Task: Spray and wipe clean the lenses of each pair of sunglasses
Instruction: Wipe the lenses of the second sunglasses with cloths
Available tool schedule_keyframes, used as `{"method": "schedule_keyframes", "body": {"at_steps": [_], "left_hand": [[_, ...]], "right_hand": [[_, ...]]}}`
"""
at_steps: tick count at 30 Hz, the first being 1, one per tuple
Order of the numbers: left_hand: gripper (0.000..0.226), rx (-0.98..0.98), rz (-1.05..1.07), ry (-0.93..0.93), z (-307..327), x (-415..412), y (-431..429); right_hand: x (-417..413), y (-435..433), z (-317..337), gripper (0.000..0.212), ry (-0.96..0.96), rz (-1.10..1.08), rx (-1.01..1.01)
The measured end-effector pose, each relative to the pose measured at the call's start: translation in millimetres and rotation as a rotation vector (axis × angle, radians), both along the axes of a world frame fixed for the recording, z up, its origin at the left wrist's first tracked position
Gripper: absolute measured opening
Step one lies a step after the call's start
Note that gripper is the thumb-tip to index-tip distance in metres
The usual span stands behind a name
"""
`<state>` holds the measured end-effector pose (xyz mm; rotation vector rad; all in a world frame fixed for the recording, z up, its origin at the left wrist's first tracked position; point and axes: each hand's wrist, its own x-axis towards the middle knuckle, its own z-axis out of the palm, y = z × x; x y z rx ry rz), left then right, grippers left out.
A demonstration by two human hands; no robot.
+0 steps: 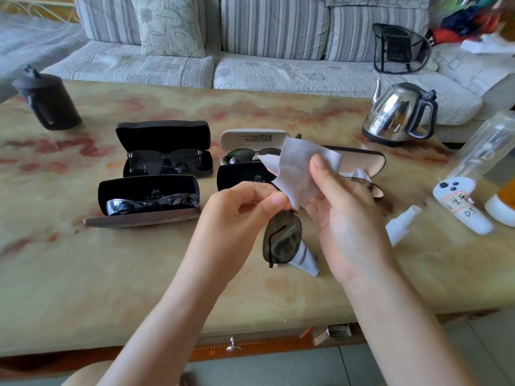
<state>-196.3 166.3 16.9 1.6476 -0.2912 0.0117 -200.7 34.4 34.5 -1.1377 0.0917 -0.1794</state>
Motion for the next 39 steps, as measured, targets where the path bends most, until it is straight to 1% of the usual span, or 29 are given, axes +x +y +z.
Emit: {"method": "schedule_keyframes", "body": {"at_steps": [4, 5, 7, 8, 9, 11, 12, 14, 17, 23, 28, 31, 32, 34, 36, 39], "left_hand": [[0.015, 0.01, 0.018, -0.007, -3, 2, 2], [0.015, 0.022, 0.025, -0.016, -3, 3, 3], [0.017, 0.028, 0.039, -0.023, -2, 3, 4], [0.018, 0.031, 0.042, -0.027, -2, 3, 4], [0.019, 0.038, 0.042, -0.029, -2, 3, 4], [0.019, 0.049, 0.041, -0.028, -1, 3, 4], [0.019, 0.06, 0.043, -0.026, -1, 3, 4], [0.018, 0.09, 0.052, -0.027, -2, 4, 4], [0.018, 0.097, 0.056, -0.045, -1, 4, 5], [0.016, 0.111, 0.052, -0.065, 0, 4, 7], [0.013, 0.196, 0.04, -0.086, 4, 4, 10], [0.014, 0.19, 0.014, -0.062, 6, 3, 10], [0.016, 0.193, 0.002, -0.061, 7, 2, 9], [0.021, 0.208, -0.017, -0.069, 8, 0, 8], [0.022, 0.205, -0.023, -0.073, 9, 0, 9], [0.022, 0.198, -0.018, -0.081, 9, 1, 10]], "right_hand": [[-3, -1, -8, 0.027, 0.02, -0.021, -0.151], [-4, -1, -10, 0.03, 0.029, -0.034, -0.188], [-8, 1, -11, 0.05, 0.031, -0.031, -0.245], [-9, 1, -12, 0.056, 0.034, -0.017, -0.268], [-10, 0, -12, 0.051, 0.036, -0.009, -0.277], [-14, -2, -8, 0.028, 0.064, 0.027, -0.245], [-16, -1, -4, 0.02, 0.073, 0.046, -0.231], [-17, -2, -1, 0.014, 0.065, 0.053, -0.234], [-13, -5, -4, 0.014, 0.024, 0.006, -0.266], [-8, -9, -6, 0.014, 0.002, -0.044, -0.27], [-6, -12, -4, 0.02, 0.017, 0.001, -0.169], [1, -17, 1, 0.014, -0.012, -0.002, -0.103], [4, -19, 3, 0.013, -0.021, -0.017, -0.097], [11, -21, 4, 0.012, -0.023, -0.064, -0.156], [15, -20, 5, 0.024, -0.05, -0.107, -0.251], [16, -18, 8, 0.05, -0.104, -0.167, -0.442]]}}
